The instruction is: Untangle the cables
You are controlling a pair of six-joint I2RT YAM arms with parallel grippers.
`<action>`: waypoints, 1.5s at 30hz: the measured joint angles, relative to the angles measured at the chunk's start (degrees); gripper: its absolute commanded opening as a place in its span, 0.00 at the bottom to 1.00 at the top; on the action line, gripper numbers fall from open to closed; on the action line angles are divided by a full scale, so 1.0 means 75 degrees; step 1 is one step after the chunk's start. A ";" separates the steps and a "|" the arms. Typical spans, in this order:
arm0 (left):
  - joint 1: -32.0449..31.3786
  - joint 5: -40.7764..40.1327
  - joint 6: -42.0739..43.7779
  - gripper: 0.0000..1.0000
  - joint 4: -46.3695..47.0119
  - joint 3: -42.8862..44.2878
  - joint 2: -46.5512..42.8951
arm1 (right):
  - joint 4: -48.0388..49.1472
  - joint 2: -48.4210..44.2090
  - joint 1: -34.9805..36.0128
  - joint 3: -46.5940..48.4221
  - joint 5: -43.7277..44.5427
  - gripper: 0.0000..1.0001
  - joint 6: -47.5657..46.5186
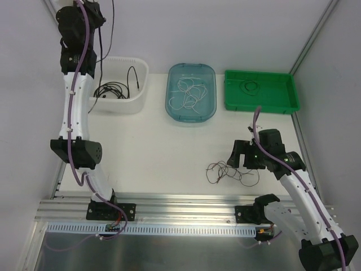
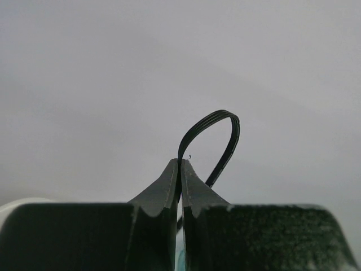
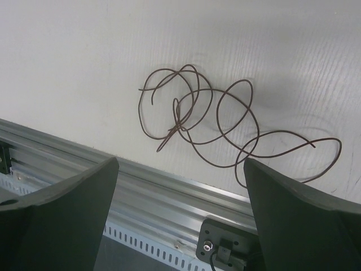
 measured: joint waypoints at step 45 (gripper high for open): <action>0.1536 0.2063 -0.0242 0.99 0.0029 -0.6598 -0.1311 | -0.0082 0.0522 0.0009 -0.0283 -0.0143 0.88 0.0323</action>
